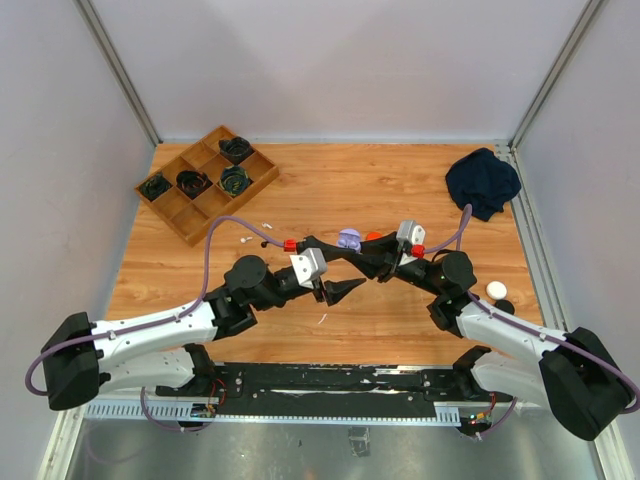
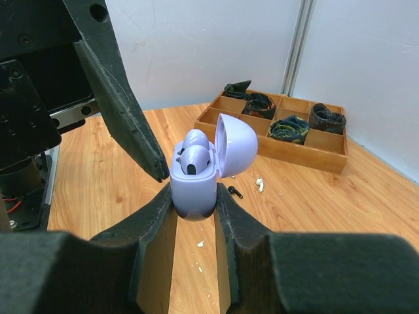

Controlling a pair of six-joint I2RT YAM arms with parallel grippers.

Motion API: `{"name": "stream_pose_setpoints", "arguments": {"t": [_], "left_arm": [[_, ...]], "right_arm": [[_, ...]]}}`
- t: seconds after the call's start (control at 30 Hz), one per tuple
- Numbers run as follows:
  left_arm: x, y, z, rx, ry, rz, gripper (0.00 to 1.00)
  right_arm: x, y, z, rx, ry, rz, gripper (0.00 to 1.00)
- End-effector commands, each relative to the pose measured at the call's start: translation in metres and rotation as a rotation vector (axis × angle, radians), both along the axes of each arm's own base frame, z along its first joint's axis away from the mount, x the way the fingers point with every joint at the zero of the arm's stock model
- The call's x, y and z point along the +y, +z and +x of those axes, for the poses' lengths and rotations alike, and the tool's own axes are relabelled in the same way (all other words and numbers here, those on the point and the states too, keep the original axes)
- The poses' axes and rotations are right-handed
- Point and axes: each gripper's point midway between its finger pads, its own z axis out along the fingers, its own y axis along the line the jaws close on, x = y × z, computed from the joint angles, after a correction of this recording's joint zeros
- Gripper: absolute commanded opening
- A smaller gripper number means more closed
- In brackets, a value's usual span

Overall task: Insert the wireless bluetooth earbuds into the charging case
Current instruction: Adjust the earbud with the charging case.

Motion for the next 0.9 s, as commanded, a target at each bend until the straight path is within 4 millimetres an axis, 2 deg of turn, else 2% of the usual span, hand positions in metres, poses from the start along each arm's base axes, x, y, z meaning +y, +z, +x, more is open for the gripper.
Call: {"name": "stream_pose_setpoints", "arguments": {"t": [0.0,0.33,0.53,0.73,0.87], "left_arm": [[-0.002,0.025,0.003,0.013,0.015,-0.069,0.64],[0.013,0.024,0.022,0.168,0.155,-0.031,0.65],[0.036,0.021,0.034,0.260,0.196,-0.048,0.69],[0.052,0.017,0.041,0.374,0.195,-0.050,0.73],[0.055,0.015,0.042,0.478,0.129,-0.058,0.73]], "right_arm": [[-0.005,0.003,0.002,-0.022,-0.008,0.017,0.16],[-0.005,-0.010,0.009,0.009,-0.028,-0.011,0.16],[-0.002,-0.017,0.012,0.035,-0.025,-0.026,0.16],[0.003,-0.019,0.011,0.039,0.009,-0.036,0.16],[0.005,-0.018,0.011,0.040,0.022,-0.036,0.16]]}}
